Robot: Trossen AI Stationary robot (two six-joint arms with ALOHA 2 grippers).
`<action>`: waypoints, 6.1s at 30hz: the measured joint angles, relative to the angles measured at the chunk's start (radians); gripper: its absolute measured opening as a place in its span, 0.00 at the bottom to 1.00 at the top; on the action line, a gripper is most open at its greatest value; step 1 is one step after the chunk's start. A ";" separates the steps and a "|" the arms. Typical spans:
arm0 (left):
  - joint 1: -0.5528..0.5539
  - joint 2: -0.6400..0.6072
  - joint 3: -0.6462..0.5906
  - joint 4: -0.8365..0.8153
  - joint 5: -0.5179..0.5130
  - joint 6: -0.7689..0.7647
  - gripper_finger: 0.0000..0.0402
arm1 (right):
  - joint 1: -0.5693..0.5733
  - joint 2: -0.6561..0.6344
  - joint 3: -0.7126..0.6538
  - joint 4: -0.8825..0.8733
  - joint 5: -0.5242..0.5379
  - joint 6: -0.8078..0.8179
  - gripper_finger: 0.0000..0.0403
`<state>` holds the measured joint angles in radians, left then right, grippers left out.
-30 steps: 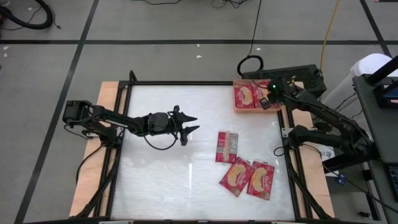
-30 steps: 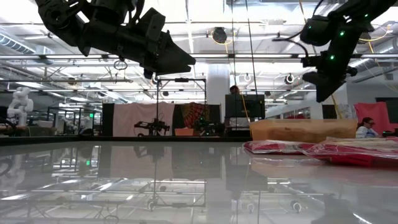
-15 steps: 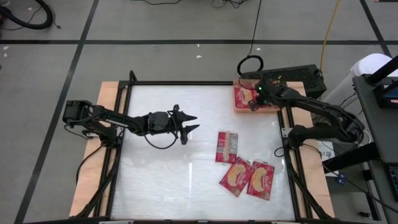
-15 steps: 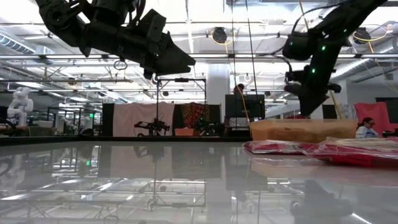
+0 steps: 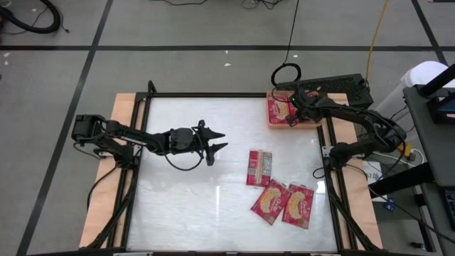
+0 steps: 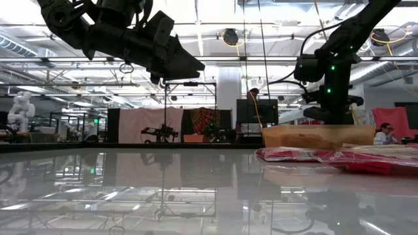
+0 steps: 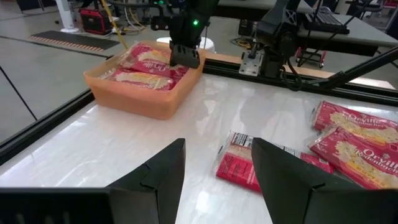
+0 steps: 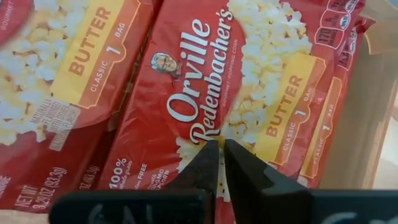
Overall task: Sort popcorn bags into baskets
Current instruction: Put the red popcorn bag into the orange bin
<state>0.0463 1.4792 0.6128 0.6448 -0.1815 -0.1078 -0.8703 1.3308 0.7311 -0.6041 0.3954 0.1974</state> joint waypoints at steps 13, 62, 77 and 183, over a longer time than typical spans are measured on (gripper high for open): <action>0.000 0.000 0.000 0.000 0.000 0.003 0.46 | 0.027 0.002 -0.001 -0.039 0.112 0.023 0.03; -0.249 0.710 0.525 -0.121 0.001 0.271 0.59 | 0.855 -0.512 -0.334 0.537 0.176 -0.062 0.03; -0.154 0.599 0.521 -0.205 -0.019 0.298 0.03 | 0.938 -0.488 -0.384 0.753 0.109 -0.101 0.03; -0.146 0.192 0.359 -0.407 0.043 0.057 0.57 | -0.243 -0.064 0.196 0.089 -0.968 -0.289 0.06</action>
<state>-0.0998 1.6714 0.9714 0.2376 -0.1385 -0.0504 -1.1134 1.2672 0.9268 -0.5156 -0.5728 -0.0917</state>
